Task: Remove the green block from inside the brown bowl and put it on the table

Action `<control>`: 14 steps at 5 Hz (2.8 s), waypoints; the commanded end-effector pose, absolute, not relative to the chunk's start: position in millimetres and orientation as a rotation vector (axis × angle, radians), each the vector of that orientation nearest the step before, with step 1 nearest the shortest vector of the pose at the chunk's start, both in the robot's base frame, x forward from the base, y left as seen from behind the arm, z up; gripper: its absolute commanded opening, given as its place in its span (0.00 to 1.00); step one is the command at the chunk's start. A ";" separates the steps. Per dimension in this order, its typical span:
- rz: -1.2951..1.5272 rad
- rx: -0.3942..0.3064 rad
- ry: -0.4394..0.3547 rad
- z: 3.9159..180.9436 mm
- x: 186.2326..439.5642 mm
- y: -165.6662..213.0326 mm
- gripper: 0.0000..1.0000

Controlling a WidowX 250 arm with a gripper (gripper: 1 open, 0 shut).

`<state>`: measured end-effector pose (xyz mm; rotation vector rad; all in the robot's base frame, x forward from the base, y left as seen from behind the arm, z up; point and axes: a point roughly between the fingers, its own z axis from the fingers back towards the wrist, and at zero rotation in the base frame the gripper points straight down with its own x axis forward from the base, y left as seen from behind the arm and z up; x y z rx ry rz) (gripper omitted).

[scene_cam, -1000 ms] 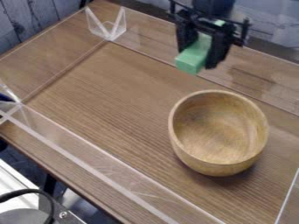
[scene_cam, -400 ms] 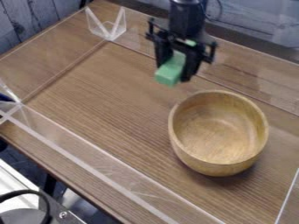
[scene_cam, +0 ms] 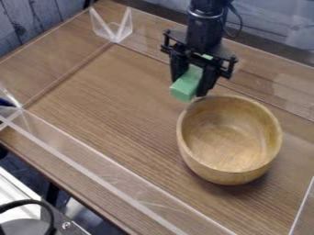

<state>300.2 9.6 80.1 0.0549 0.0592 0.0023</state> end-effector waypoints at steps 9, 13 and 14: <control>0.035 0.062 -0.133 96.2 315.8 13.9 0.00; 0.179 0.104 -0.112 61.2 322.6 80.2 0.00; 0.187 0.086 -0.093 56.6 315.1 87.5 0.00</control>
